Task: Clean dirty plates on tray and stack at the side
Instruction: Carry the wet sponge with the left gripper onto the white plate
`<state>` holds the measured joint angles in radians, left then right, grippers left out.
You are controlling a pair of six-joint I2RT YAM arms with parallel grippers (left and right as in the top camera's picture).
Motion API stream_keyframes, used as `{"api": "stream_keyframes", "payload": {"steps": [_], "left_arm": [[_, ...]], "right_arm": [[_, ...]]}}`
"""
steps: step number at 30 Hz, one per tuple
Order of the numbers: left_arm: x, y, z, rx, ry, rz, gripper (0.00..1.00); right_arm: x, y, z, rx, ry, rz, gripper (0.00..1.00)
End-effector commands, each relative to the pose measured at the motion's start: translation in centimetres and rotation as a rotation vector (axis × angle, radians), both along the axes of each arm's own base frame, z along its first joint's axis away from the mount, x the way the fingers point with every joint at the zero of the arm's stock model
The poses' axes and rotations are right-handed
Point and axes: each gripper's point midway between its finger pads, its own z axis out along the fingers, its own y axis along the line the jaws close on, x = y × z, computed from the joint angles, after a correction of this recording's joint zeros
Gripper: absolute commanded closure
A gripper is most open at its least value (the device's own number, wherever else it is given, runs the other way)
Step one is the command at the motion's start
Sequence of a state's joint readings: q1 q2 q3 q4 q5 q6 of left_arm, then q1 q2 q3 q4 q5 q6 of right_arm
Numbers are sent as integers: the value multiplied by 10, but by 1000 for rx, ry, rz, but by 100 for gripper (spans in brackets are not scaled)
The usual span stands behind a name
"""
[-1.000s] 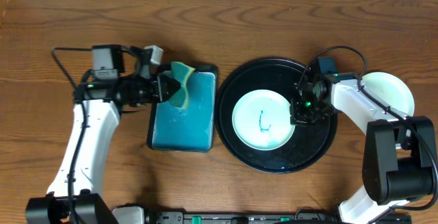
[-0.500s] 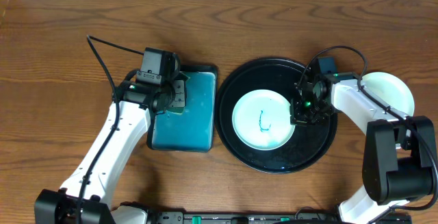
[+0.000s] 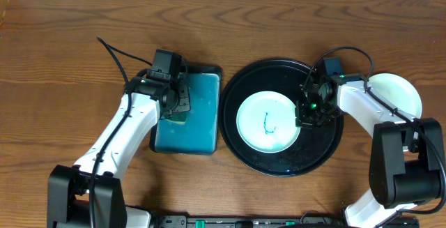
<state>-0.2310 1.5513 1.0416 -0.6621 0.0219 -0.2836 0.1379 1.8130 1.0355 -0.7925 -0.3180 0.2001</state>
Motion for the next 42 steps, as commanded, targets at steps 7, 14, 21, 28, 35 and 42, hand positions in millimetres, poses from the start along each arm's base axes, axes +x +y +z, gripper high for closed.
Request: {"api": "stream_keyframes", "payload": {"steps": [7, 14, 21, 28, 35, 42], "left_arm": [[-3, 3, -1, 7, 9, 34, 93], [-4, 2, -1, 8, 13, 33, 93], [-8, -12, -2, -2, 17, 24, 93], [-9, -24, 0, 34, -8, -5, 93], [-1, -36, 29, 39, -30, -72, 92], [1, -96, 60, -51, -100, -218, 92]], "right_arm": [[-3, 1, -1, -4, -1, 22, 99], [-2, 1, -1, -4, -1, 22, 99], [-2, 1, -1, -3, 0, 22, 99], [-3, 1, -1, -4, 1, 22, 99], [-4, 4, -1, -3, 1, 29, 99], [-10, 20, -1, 4, 6, 70, 99]]}}
